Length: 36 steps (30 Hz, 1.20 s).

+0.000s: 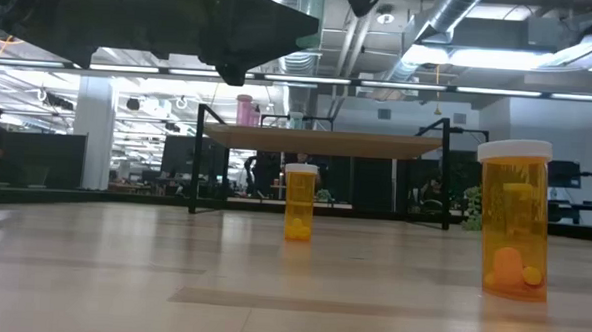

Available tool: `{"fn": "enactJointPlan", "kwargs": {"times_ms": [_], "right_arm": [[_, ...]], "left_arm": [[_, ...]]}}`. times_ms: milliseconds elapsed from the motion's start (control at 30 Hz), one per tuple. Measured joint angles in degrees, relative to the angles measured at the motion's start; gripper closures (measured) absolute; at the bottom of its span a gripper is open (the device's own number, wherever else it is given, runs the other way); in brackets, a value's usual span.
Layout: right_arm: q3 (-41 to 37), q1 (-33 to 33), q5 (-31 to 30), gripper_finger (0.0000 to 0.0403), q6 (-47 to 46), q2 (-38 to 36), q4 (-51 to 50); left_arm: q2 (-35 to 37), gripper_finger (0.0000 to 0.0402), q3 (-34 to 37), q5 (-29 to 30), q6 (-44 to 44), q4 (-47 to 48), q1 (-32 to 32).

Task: Pick and place medicine bottles onto shelf by color
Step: Put the green pill bottle on the shelf aligned with the other green pill bottle

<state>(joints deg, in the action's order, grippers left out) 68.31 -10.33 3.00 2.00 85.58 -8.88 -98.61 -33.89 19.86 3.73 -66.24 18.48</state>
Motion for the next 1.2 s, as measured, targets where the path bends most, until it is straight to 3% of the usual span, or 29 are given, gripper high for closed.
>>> {"fn": "enactJointPlan", "kwargs": {"times_ms": [233,600,733,967,1200], "right_arm": [[0.4,0.4,0.9,0.0175,1.3,0.0,1.1],[9.0,0.2,1.7,0.0175,3.7,0.1,-7.7],[12.9,0.3,2.3,0.0175,3.2,5.2,-12.0],[29.3,-0.7,3.2,0.0175,6.1,16.2,-27.0],[32.5,-0.4,3.0,0.0175,5.2,16.4,-34.5]], "left_arm": [[0.0,0.0312,0.0,0.0,0.0,0.5,0.0],[0.0,0.0312,0.0,0.0,-0.8,1.4,-0.6],[0.0,0.0312,0.0,0.0,-0.8,1.4,-0.6],[0.0,0.0312,0.0,0.0,-1.3,2.5,-0.6],[0.0,0.0312,0.0,-0.1,-2.4,3.5,-0.5]]}}
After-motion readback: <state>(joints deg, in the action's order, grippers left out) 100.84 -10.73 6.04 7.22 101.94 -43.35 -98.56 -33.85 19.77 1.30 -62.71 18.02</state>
